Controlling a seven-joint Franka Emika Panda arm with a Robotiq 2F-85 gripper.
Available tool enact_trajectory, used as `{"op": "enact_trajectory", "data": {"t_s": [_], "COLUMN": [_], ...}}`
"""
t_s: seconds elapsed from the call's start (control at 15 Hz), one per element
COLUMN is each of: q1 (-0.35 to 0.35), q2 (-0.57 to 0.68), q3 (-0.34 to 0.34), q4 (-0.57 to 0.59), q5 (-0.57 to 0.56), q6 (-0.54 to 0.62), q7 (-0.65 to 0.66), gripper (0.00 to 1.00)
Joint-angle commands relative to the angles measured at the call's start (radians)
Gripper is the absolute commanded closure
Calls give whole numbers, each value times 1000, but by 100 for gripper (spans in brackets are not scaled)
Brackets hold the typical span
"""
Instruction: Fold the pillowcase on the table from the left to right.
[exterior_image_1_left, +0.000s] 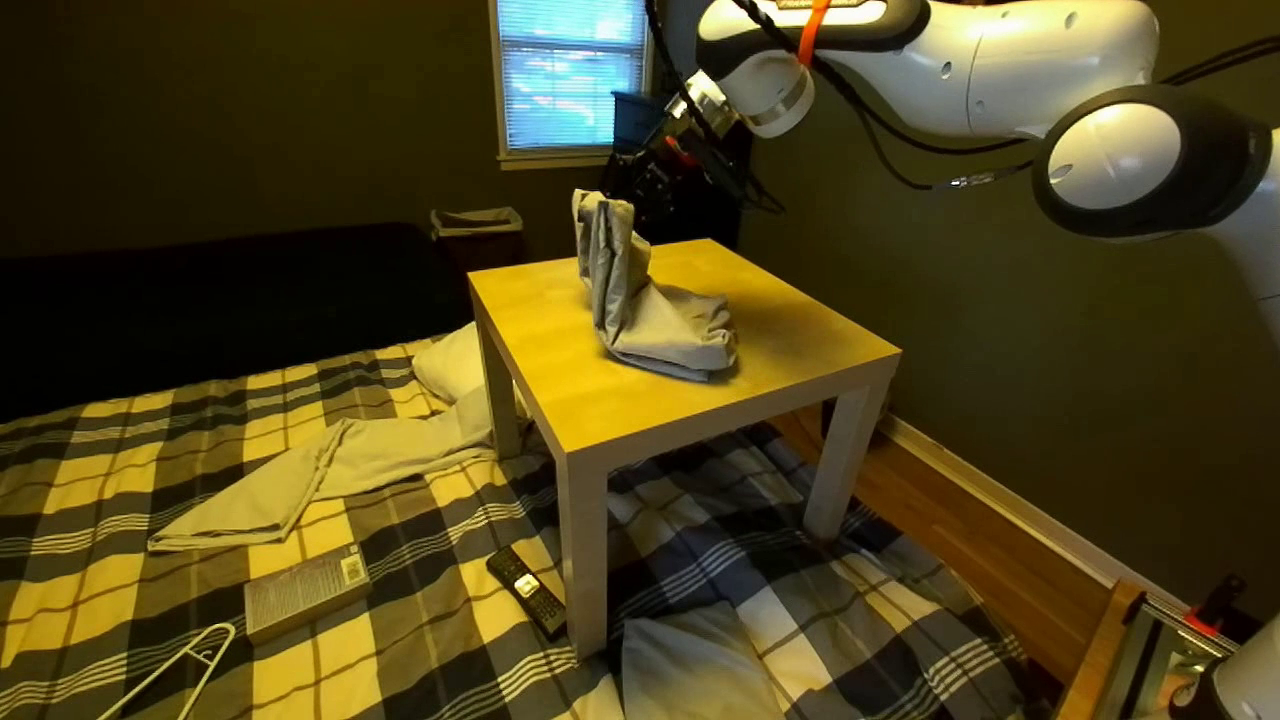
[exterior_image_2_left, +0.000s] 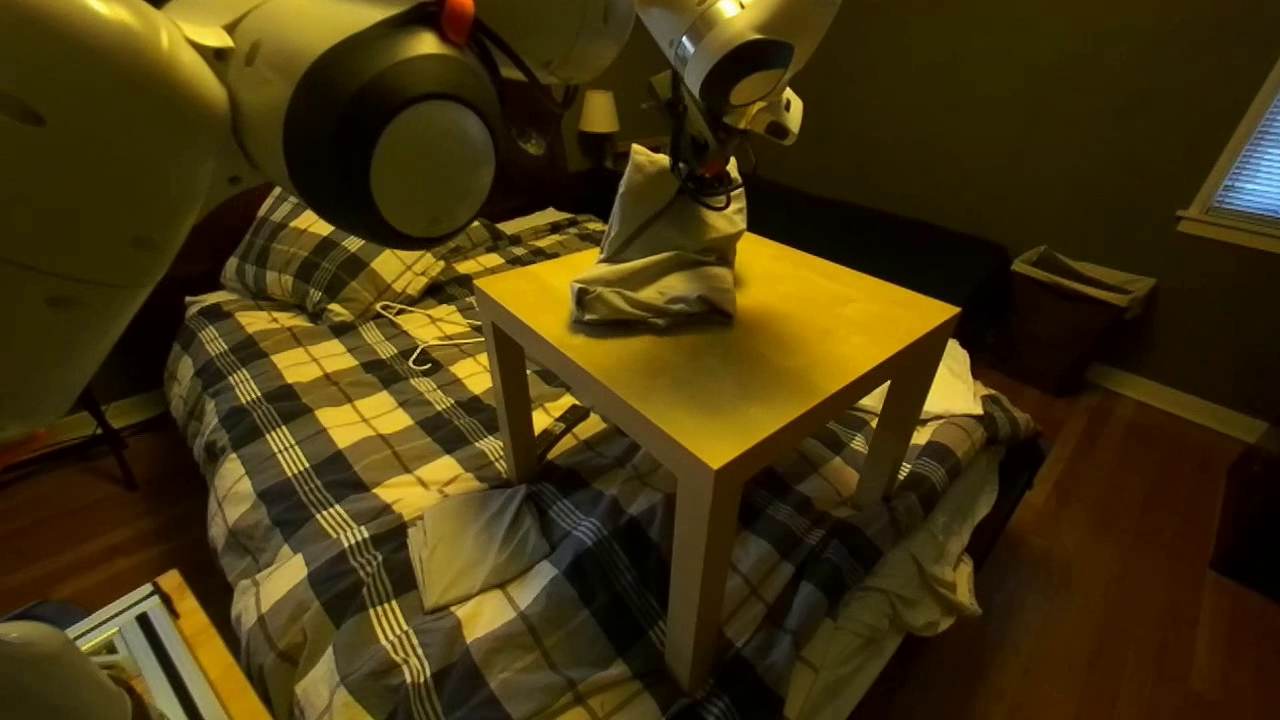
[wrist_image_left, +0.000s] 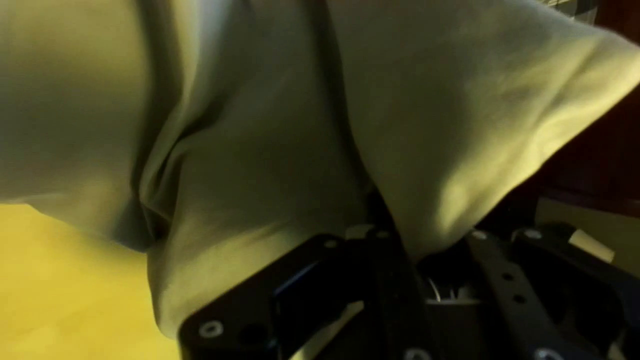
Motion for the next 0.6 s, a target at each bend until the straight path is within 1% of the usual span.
{"op": "enact_trajectory", "data": {"t_s": [0.0, 0.07, 0.13, 0.2, 0.53], "q1": [-8, -11, -25, 18, 18], "q2": [-78, -84, -88, -41, -61], "q3": [-22, -18, 0, -56, -56], "q4": [-146, -167, -180, -85, -124], "q5": [10, 18, 40, 41, 51], "q6": [143, 156, 130, 105, 105], "q7": [16, 17, 3, -5, -5], "gripper": [98, 98, 98, 91, 91]}}
